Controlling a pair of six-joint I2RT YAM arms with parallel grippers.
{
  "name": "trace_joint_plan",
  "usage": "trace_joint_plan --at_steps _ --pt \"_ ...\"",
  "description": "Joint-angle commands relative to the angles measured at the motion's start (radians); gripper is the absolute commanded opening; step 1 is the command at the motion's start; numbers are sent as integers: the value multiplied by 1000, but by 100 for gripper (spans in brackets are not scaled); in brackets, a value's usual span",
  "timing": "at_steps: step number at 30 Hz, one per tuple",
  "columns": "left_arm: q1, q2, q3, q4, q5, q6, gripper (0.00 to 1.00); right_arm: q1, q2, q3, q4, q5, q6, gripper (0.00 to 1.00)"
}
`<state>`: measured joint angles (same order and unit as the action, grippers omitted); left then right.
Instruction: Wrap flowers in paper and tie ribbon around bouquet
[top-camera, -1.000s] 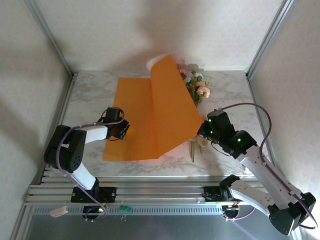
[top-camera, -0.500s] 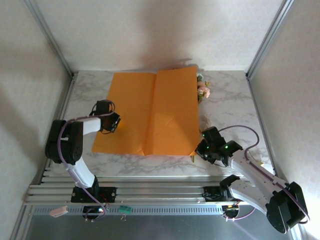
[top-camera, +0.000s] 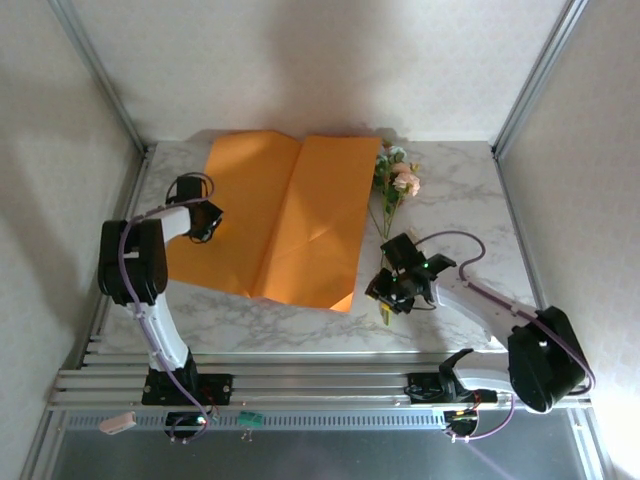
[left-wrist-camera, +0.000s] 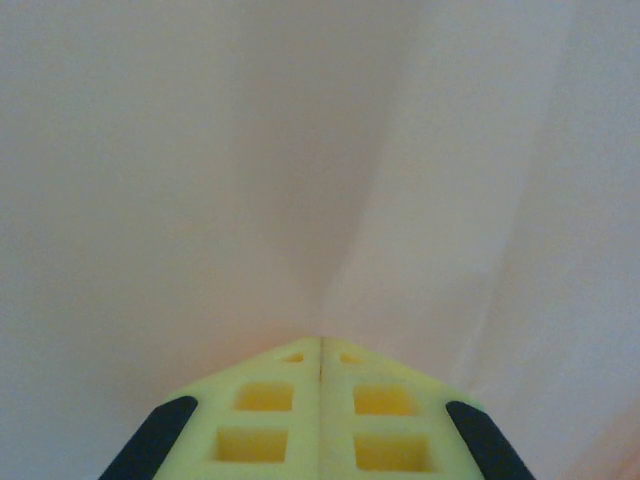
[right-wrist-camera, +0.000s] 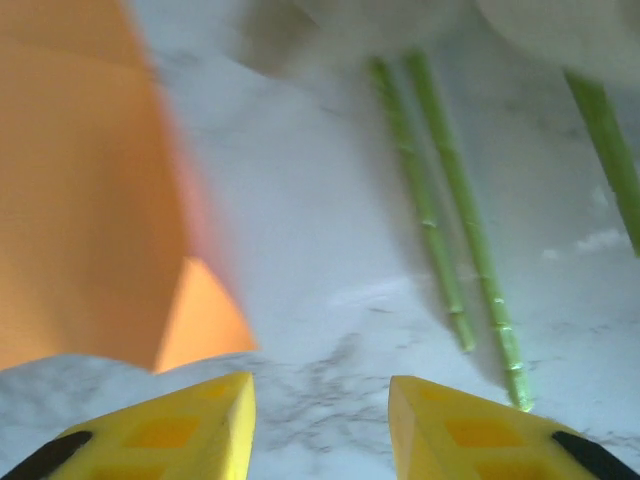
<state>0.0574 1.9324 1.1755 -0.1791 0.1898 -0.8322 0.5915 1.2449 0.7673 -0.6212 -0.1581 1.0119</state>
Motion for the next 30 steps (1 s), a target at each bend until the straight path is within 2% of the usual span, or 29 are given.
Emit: trace_joint_plan --at_steps 1,4,6,7,9,12,14,15,17,19,22,25,30 --pt "-86 -95 88 -117 -118 24 1 -23 -64 107 -137 107 -103 43" --pt "-177 -215 98 -163 -209 -33 4 -84 -49 200 -187 154 -190 44" --pt "-236 -276 66 -135 -196 -99 4 -139 -4 264 -216 179 -256 44" --pt "-267 -287 52 -113 -168 -130 4 -164 20 284 -216 180 -284 45" --pt "-352 -269 24 -33 -40 -213 4 -203 87 331 -203 190 -346 46" --pt "-482 -202 -50 191 149 -375 2 -258 198 365 -179 172 -368 44" --pt "-545 -158 -68 257 193 -429 1 -285 274 377 -179 154 -356 41" --pt "-562 -142 -69 237 190 -428 0 -298 304 377 -180 148 -347 40" --pt "-565 -135 -100 219 190 -415 0 -322 335 370 -183 160 -337 39" --pt "-546 -152 -157 237 212 -408 0 -346 341 364 -199 204 -344 45" --pt "-529 -184 -176 168 216 -331 0 -377 332 345 -232 258 -357 65" --pt "-524 -214 -186 97 197 -256 0 -410 340 289 -189 179 -349 75" --pt "-491 -236 -281 118 203 -252 0 -412 409 236 -72 60 -273 77"
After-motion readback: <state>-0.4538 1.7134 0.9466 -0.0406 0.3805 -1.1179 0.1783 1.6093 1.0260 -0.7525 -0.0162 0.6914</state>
